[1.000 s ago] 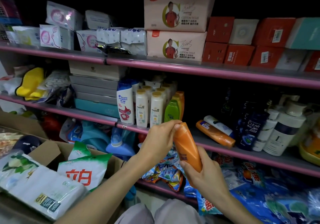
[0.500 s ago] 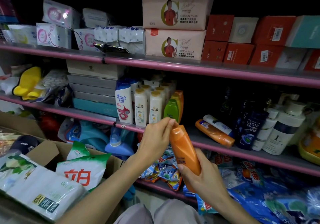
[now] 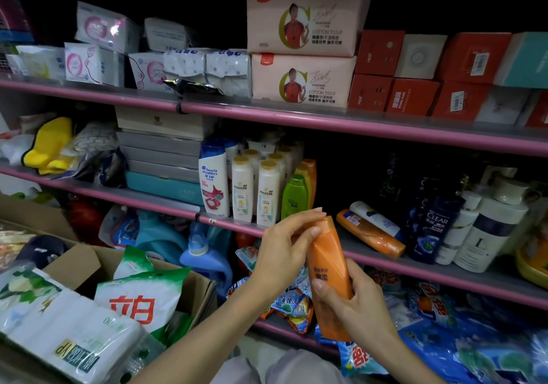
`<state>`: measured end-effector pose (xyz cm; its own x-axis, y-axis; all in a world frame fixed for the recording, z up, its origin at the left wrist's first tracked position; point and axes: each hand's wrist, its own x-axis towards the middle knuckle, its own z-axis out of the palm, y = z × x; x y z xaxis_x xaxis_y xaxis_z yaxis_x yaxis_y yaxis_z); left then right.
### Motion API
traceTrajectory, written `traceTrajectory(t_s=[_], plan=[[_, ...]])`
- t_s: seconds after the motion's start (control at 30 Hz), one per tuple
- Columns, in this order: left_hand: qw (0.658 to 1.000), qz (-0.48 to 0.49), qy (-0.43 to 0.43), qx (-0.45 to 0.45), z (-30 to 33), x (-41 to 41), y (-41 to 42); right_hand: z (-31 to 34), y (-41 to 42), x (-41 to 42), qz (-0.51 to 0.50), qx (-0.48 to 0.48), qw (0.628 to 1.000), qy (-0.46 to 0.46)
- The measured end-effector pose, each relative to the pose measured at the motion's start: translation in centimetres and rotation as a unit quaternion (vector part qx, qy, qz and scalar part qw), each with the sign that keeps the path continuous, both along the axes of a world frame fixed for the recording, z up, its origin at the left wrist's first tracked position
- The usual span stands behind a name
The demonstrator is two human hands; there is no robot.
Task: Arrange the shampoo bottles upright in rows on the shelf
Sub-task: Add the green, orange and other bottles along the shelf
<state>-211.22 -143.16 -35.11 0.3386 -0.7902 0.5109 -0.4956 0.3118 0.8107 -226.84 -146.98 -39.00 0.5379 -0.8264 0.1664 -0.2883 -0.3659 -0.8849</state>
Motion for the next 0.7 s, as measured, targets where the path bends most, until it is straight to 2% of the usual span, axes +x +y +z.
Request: traceTrajectory(t_s=[0.1,0.23,0.27,0.53,0.63,0.7], plan=[[0.999,-0.037,0.019,0.024,-0.4,-0.6,0.0,0.3,-0.5,-0.1,0.016,0.031,0.999,-0.015],[0.976,-0.089,0.171,0.104,-2.1,-2.4,-0.1,1.4,-1.6,-0.1,0.032,0.056,0.997,-0.047],[0.971,-0.089,0.187,0.116,-2.5,-2.6,-0.3,1.6,-1.8,-0.1,0.033,0.052,0.997,-0.044],[0.959,-0.102,0.230,0.128,-2.5,-1.9,-1.5,4.3,-4.9,-1.0,0.086,0.006,0.992,0.087],[0.950,-0.080,0.268,0.136,-2.8,-1.3,-1.8,6.0,-6.2,-1.6,0.054,-0.046,0.995,0.075],[0.947,-0.078,0.274,0.150,-3.0,-1.0,-1.8,7.0,-6.5,-1.9,0.069,-0.089,0.993,0.043]])
